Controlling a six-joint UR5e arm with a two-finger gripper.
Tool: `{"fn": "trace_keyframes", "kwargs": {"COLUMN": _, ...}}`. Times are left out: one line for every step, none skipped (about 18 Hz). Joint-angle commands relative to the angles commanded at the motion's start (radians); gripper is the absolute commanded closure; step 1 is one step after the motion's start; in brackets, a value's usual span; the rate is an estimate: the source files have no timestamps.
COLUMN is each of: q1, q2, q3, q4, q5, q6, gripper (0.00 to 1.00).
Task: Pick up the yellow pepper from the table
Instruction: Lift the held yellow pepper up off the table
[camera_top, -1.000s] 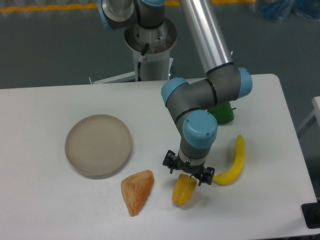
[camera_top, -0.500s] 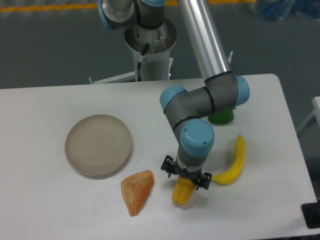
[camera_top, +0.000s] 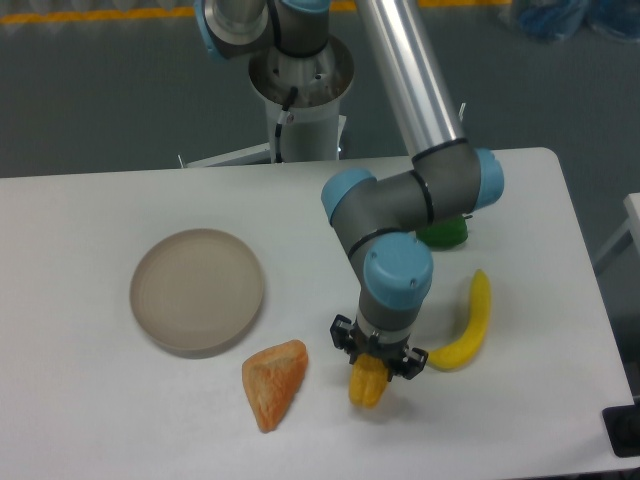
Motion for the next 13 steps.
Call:
{"fn": "trace_keyframes", "kwargs": {"q1": 0.015, "q2": 0.020, "q3": 0.001, "q4": -0.018, "q5": -0.002, "q6": 0.000, "gripper": 0.71}}
{"fn": "trace_keyframes", "kwargs": {"q1": 0.034, "q2": 0.040, "q3": 0.002, "q4": -0.037, "q5": -0.002, "q6": 0.006, "gripper": 0.71}}
{"fn": "trace_keyframes", "kwargs": {"q1": 0.045, "q2": 0.057, "q3": 0.000, "q4": -0.066, "q5": -0.002, "q6": 0.029, "gripper": 0.70}}
{"fn": "trace_keyframes", "kwargs": {"q1": 0.054, "q2": 0.075, "q3": -0.006, "q4": -0.104, "q5": 0.000, "q6": 0.073, "gripper": 0.70}}
{"fn": "trace_keyframes", "kwargs": {"q1": 0.072, "q2": 0.095, "q3": -0.012, "q4": -0.145, "q5": 0.000, "q6": 0.131, "gripper": 0.70}}
{"fn": "trace_keyframes", "kwargs": {"q1": 0.081, "q2": 0.108, "q3": -0.012, "q4": -0.184, "q5": 0.000, "q6": 0.171, "gripper": 0.70}}
{"fn": "trace_keyframes", "kwargs": {"q1": 0.094, "q2": 0.120, "q3": -0.012, "q4": -0.225, "q5": 0.002, "q6": 0.205, "gripper": 0.70}}
{"fn": "trace_keyframes", "kwargs": {"q1": 0.107, "q2": 0.131, "q3": -0.014, "q4": -0.253, "q5": 0.005, "q6": 0.240, "gripper": 0.70}}
{"fn": "trace_keyframes", "kwargs": {"q1": 0.118, "q2": 0.138, "q3": -0.015, "q4": -0.271, "q5": 0.018, "q6": 0.282, "gripper": 0.69}}
{"fn": "trace_keyframes", "kwargs": {"q1": 0.129, "q2": 0.140, "q3": -0.020, "q4": -0.279, "q5": 0.037, "q6": 0.326, "gripper": 0.69}}
{"fn": "trace_keyframes", "kwargs": {"q1": 0.132, "q2": 0.141, "q3": -0.029, "q4": -0.278, "q5": 0.040, "q6": 0.336, "gripper": 0.69}}
{"fn": "trace_keyframes", "kwargs": {"q1": 0.135, "q2": 0.141, "q3": -0.034, "q4": -0.276, "q5": 0.038, "q6": 0.336, "gripper": 0.69}}
{"fn": "trace_keyframes", "kwargs": {"q1": 0.141, "q2": 0.149, "q3": -0.040, "q4": -0.275, "q5": 0.038, "q6": 0.337, "gripper": 0.69}}
